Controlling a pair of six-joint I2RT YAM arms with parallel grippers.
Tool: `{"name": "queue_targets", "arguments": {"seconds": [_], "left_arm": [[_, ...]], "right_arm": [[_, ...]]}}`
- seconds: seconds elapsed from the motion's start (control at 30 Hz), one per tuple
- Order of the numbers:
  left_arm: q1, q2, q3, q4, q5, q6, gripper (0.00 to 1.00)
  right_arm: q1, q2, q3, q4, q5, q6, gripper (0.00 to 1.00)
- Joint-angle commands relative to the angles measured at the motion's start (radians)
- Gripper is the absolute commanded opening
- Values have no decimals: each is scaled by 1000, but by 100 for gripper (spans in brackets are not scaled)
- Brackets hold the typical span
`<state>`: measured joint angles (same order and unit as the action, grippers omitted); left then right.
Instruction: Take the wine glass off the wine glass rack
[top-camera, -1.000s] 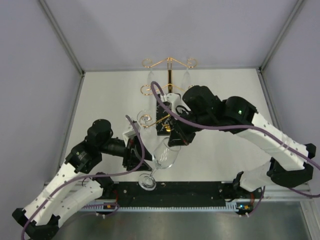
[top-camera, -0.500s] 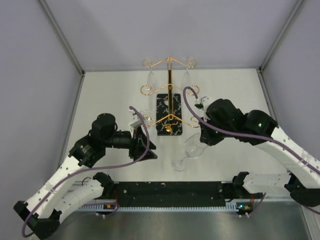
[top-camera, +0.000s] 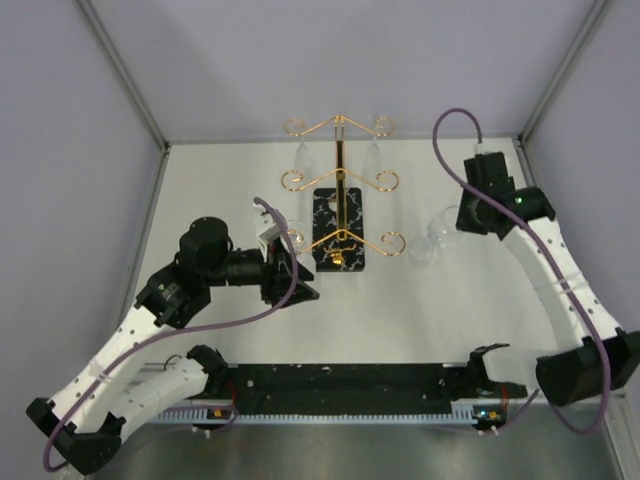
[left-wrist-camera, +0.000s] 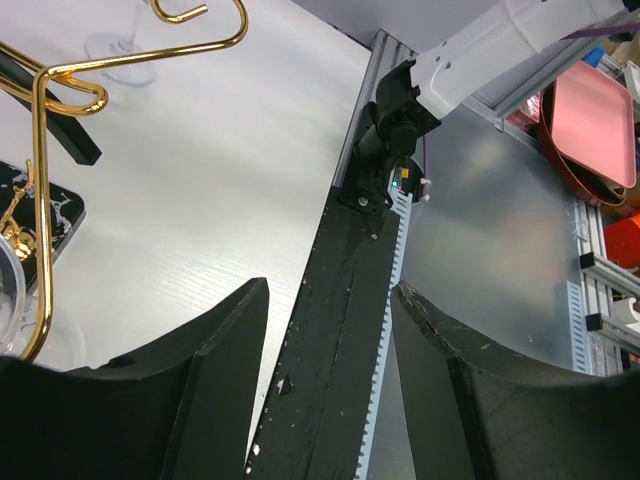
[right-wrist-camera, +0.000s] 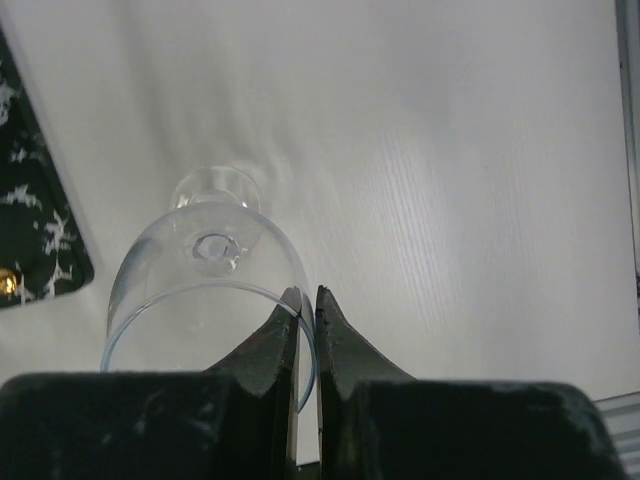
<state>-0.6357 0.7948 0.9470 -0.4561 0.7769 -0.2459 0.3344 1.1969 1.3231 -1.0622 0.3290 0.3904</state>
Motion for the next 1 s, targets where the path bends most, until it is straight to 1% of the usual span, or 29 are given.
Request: {"name": "queue_targets", "arguments": {"seconds": [0.0, 0.13, 0.17, 0.27, 0.37, 0.43, 0.5, 0.6, 0.7, 0.97], "left_arm": [[2, 3, 61, 13, -27, 5, 58], [1, 0, 87, -38, -63, 20, 58], [2, -5, 84, -35, -67, 20, 58], [1, 0, 73, -21, -61, 14, 59], [2, 20, 75, -27, -71, 22, 59], [1, 33, 88, -42, -88, 34, 59], [2, 47, 98, -53, -106, 39, 59], [2, 64, 99, -50, -102, 34, 59], [2, 70, 88, -38, -88, 23, 58], [2, 72, 67, -33, -94, 17, 58]], "right_arm": [[-199, 162, 151, 188, -103, 30, 0], [-239, 375, 430, 150, 103, -8, 0], [-251, 442, 515, 125, 128, -18, 0], [-296, 604, 752, 45, 148, -34, 0], [-330, 732, 927, -11, 140, -45, 0], [-388, 800, 1001, -41, 90, -32, 0], [-429, 852, 1031, -45, 15, -12, 0], [-483, 908, 1068, -47, -45, 8, 0], [-509, 954, 1091, -47, -61, 4, 0], [-540, 981, 1079, -47, -68, -19, 0]]}}
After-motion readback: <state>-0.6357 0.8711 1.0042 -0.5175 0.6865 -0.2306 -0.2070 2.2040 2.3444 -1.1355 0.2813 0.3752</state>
